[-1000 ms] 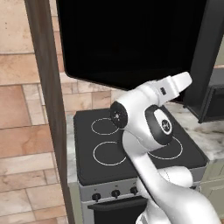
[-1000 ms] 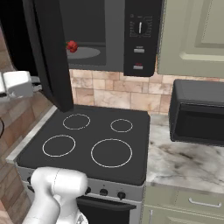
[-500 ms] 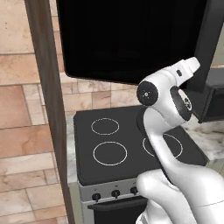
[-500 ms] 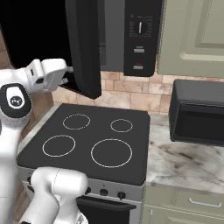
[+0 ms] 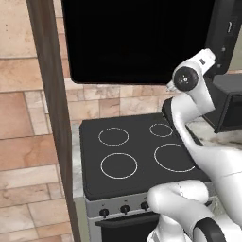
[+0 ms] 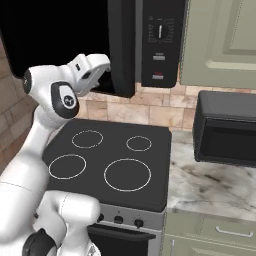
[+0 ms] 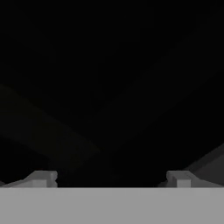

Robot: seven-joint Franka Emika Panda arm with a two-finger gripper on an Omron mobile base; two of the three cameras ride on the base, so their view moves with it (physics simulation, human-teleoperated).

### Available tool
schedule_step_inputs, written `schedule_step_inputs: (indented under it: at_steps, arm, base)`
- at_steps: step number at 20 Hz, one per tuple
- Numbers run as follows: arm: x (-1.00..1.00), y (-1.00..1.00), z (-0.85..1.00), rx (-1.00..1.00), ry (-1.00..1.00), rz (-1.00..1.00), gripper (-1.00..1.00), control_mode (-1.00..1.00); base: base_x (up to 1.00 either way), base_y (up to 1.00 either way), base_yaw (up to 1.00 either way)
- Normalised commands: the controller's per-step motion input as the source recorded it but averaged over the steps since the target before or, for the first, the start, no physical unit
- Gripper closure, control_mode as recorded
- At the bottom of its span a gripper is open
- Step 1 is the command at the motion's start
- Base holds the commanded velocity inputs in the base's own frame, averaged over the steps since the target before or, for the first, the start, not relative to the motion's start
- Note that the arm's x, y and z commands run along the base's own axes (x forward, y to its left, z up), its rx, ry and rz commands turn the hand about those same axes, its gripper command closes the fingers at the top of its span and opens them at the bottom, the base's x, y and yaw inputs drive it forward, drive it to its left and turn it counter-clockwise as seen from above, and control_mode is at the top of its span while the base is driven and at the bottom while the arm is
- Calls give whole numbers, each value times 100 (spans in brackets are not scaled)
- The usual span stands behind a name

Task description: Close the microwave door.

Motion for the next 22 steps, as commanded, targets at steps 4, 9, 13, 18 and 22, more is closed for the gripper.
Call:
schedule_step_inputs:
  at_steps: [4,9,13,18,22]
  arm:
    - [63,-5,0,-6,11,30,-100,-100]
    - [46,-2,0,-5,3,37,-100,-100]
    - [33,0,1,-8,0,42,-100,-100]
    - [27,2,22,-13,0,34,-100,-100]
    - [27,9,38,-10,-4,32,-100,-100]
  base:
    - [0,0,0]
    - [0,0,0]
    - [0,0,0]
    - [0,0,0]
    - [0,0,0]
